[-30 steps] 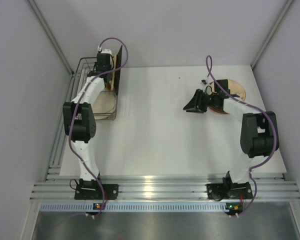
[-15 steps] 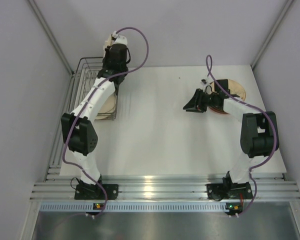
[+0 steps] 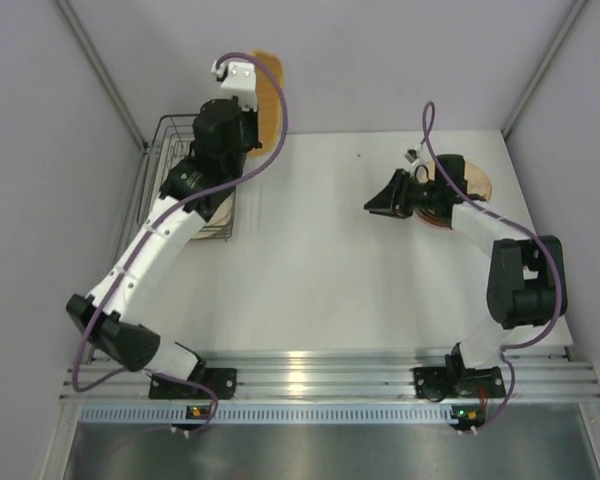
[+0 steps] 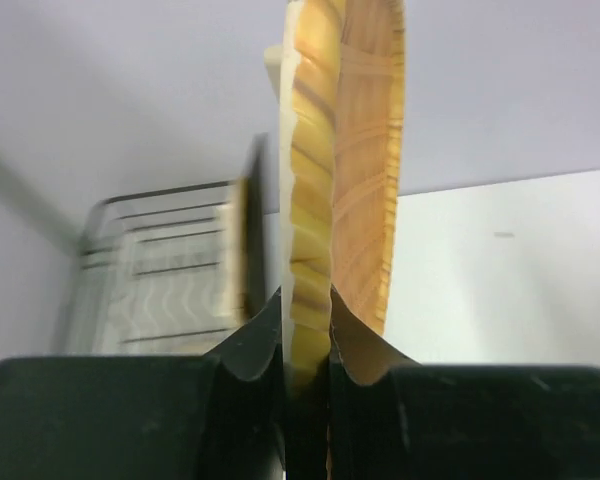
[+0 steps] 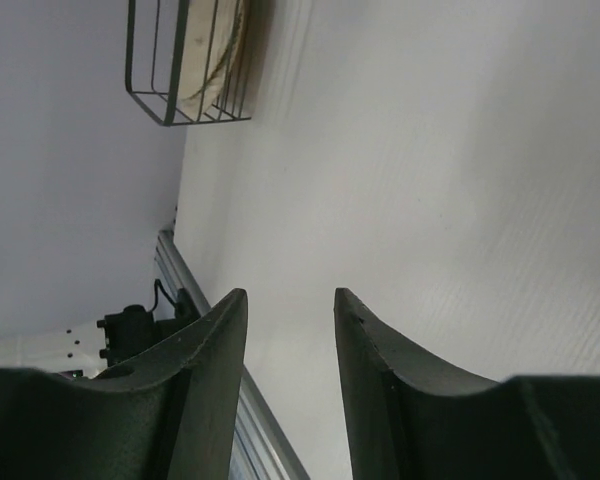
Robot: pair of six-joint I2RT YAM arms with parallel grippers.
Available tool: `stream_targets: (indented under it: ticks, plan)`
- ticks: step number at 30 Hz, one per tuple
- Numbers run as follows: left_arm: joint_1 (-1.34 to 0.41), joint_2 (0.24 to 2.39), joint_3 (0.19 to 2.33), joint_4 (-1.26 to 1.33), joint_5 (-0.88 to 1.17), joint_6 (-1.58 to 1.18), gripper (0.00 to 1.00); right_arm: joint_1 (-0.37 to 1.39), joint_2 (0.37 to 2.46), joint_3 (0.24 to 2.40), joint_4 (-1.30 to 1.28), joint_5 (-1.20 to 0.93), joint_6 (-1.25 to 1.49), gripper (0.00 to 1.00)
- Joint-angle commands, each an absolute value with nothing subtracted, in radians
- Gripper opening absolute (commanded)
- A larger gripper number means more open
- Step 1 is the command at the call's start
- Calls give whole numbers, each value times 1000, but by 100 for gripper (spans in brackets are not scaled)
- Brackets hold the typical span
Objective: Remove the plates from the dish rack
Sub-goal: Place the plate on the table
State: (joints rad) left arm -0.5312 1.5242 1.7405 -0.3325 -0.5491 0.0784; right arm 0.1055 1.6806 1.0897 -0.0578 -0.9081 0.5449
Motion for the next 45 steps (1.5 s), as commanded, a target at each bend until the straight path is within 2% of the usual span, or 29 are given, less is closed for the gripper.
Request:
stream_targets:
  ticks: [1,5,8,11,22,31,35,45]
  plan:
    - [-520,1404,1605,-251,-41,-213,0,81,1565,1066,57,-879,601,41]
    - [-517,1419,1451,-113,209,-359,0,29,1480,1034,13,-678,632,43]
    - [-512,1468,1368,-28,271,-439,0,8,1419,1037,-129,-441,614,47]
    - [-505,1531,1312,98,320,-509,0,-43,1371,1017,-187,-367,617,50]
    - [-479,1807,1310,342,207,-693,0,-89,1362,957,-169,-423,627,50]
    - [-433,2069,1468,347,268,-873,0,-89,1365,943,-158,-436,620,50]
    - [-419,2111,1506,341,276,-897,0,-89,1365,927,-141,-442,620,49]
    - [-379,2241,1583,393,445,-1005,0,-89,1371,919,-126,-451,623,49]
